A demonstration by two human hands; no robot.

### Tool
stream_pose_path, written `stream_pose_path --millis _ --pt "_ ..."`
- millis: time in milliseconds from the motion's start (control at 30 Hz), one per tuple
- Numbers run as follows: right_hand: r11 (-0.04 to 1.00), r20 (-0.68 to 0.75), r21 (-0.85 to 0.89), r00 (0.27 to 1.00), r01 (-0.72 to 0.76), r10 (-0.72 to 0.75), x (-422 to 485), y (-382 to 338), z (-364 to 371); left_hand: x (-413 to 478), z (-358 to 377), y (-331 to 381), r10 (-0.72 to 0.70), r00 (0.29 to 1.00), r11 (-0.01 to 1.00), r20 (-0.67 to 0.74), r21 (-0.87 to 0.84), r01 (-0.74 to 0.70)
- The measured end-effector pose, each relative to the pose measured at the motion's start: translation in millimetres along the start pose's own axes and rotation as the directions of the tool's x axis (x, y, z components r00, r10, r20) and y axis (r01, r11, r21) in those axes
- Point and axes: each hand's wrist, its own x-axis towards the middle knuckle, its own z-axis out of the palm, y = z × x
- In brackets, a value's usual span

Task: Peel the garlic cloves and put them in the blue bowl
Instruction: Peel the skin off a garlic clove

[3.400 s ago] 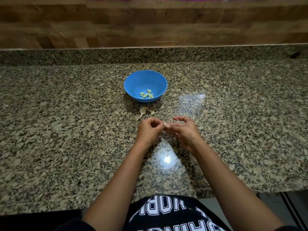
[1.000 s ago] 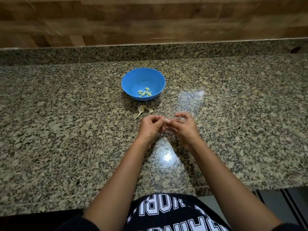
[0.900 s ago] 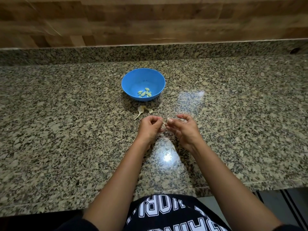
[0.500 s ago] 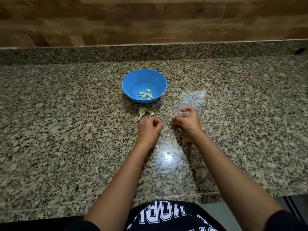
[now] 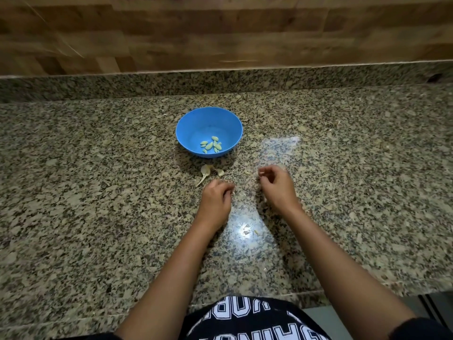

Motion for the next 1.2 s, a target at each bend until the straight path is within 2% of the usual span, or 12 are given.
stream_pose_path --millis 133,233,300,333,533,667,733,867,933,1033,1133,1200 --pt "0.943 0.18 -0.282 0.975 0.178 -0.131 -43.0 17.8 4.9 -20.0 3.0 -11.6 0.008 1.0 1.0 0.0 -0.03 -0.008" --pt "0.686 0.356 -0.645 0.927 0.335 -0.118 -65.2 33.0 16.3 -30.3 0.9 -15.1 -0.009 1.0 0.995 -0.01 -0.095 0.008" --pt "0.53 0.376 -0.755 0.917 0.385 -0.132 -67.3 37.7 23.8 -32.3 -1.9 -16.1 -0.005 1.0 0.993 -0.027 -0.118 0.002" --pt "0.508 0.376 -0.768 0.917 0.39 -0.135 -63.3 37.0 27.7 -32.4 -3.4 -17.1 -0.001 0.999 0.991 -0.039 -0.131 -0.004" --pt "0.531 0.423 -0.687 0.867 0.497 -0.263 -30.5 18.2 45.7 -32.5 -11.9 -20.0 0.003 0.995 0.981 -0.096 -0.193 -0.021" --pt "0.656 0.414 -0.547 0.849 0.521 -0.329 -47.7 20.8 34.5 -32.9 -13.9 -24.2 0.033 0.997 0.983 -0.077 -0.179 -0.046" --pt "0.732 0.375 -0.502 0.878 0.461 -0.296 -61.8 20.5 25.8 -31.8 -10.3 -25.6 0.059 0.998 0.995 0.005 -0.087 -0.059" --pt "0.683 0.337 -0.555 0.879 0.475 -0.337 -82.0 24.5 9.7 -29.1 0.6 -25.8 0.092 0.986 0.968 0.14 0.222 -0.122" --pt "0.683 0.311 -0.556 0.88 0.474 -0.358 -86.7 30.5 4.8 -32.0 3.1 -26.4 0.104 0.983 0.948 0.152 0.285 -0.144" --pt "0.795 0.215 -0.476 0.926 0.377 -0.311 -88.2 32.2 -1.4 -46.5 11.4 -20.7 0.133 0.968 0.931 0.211 0.308 -0.195" --pt "0.961 0.042 -0.226 0.987 0.158 -0.152 -88.0 27.4 -11.2 -61.9 21.2 -8.0 0.195 0.941 0.904 0.277 0.321 -0.282" --pt "0.994 -0.012 -0.094 0.998 0.057 -0.058 -87.9 27.8 -20.3 -65.7 23.0 -2.4 0.2 0.921 0.891 0.333 0.329 -0.312"
